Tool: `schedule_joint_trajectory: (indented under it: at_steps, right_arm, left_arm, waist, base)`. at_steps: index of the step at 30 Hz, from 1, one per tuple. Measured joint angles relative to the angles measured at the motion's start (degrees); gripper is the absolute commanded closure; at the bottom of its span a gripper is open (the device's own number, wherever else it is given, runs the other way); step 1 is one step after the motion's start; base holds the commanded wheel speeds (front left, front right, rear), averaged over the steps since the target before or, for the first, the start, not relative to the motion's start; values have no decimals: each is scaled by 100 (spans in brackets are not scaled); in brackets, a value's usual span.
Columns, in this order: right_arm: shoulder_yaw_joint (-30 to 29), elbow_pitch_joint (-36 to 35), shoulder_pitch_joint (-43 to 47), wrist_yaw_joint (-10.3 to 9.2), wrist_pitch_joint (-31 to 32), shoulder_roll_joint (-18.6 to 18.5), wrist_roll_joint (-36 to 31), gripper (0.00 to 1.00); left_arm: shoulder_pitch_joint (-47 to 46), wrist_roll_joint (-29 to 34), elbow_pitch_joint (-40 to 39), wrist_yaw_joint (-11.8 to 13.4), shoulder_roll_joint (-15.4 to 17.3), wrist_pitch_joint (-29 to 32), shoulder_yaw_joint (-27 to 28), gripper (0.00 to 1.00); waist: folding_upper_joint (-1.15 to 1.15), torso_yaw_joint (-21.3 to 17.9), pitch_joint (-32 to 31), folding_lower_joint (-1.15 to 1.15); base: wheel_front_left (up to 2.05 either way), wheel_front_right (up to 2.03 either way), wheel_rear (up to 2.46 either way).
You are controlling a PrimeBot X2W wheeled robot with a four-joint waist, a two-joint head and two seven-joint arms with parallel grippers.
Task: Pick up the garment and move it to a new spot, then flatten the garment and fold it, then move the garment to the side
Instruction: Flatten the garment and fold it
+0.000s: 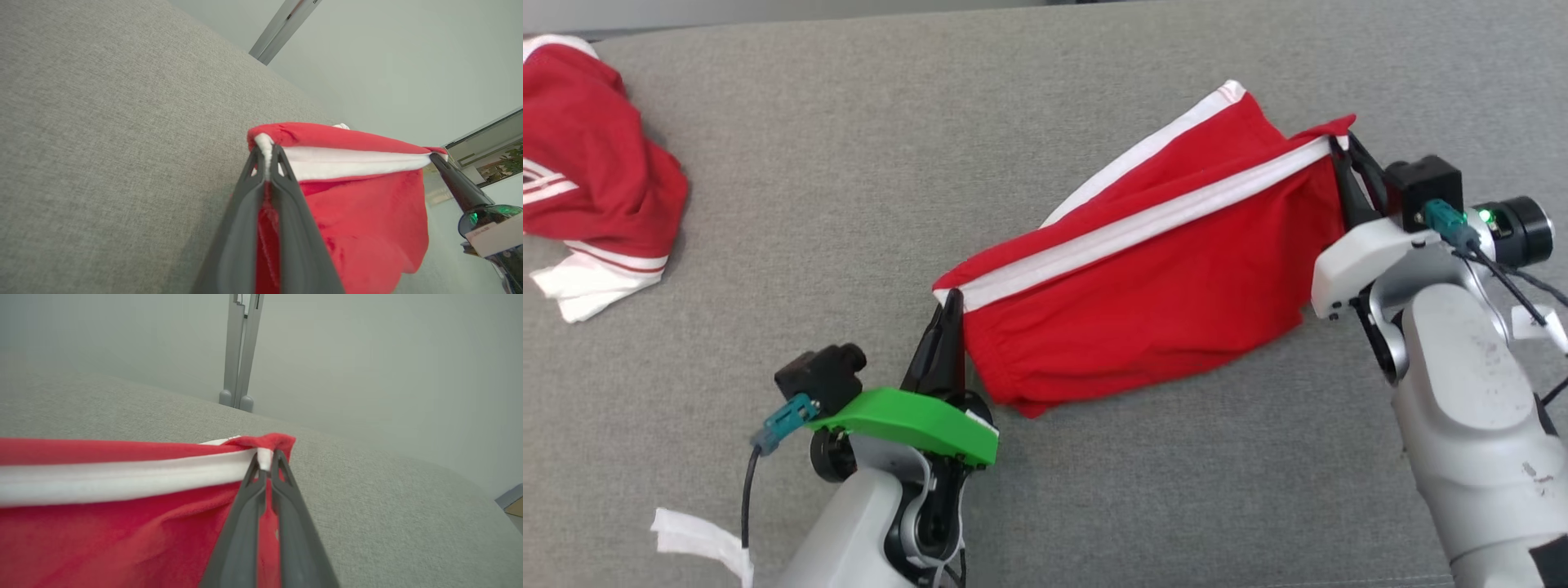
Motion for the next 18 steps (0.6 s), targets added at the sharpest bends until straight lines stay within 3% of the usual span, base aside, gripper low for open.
schedule_joint_trajectory:
  at_steps: [12,13,14,15,16,17,18]
  right_arm:
    - [187,1818,-1397,0,122,-288,-4,100]
    - [183,1931,-1482,0,87,-300,-14,93]
    - [180,2018,-1538,0,80,-307,-33,78]
    - [181,2135,-1604,0,80,-311,-56,73]
    - [176,2247,-1659,0,78,-311,-56,62]
    - [163,2337,-1709,0,36,-315,-75,19]
    - [131,2385,-1750,0,-2,-325,-109,0]
  left_arm:
    - [-786,-821,450,149,0,-197,-766,100]
    - [-787,-931,436,148,0,-199,-776,78]
    - [-791,-943,419,156,-1,-199,-773,57]
    - [-805,-943,387,172,-1,-200,-765,36]
    - [-812,-935,344,178,-1,-200,-760,0]
    - [-812,-884,318,196,-1,-200,-770,0]
    - [-812,-784,300,203,-1,-200,-788,0]
  waist:
    - [0,569,476,0]
    - [0,601,500,0]
    - [0,623,514,0]
    - [0,648,527,0]
    - [0,668,535,0]
    - [0,681,538,0]
    - [0,687,538,0]
  base:
    - [0,0,0]
    - [0,0,0]
    - [0,0,0]
    - [0,0,0]
    - [0,0,0]
    - [0,0,0]
    - [0,0,0]
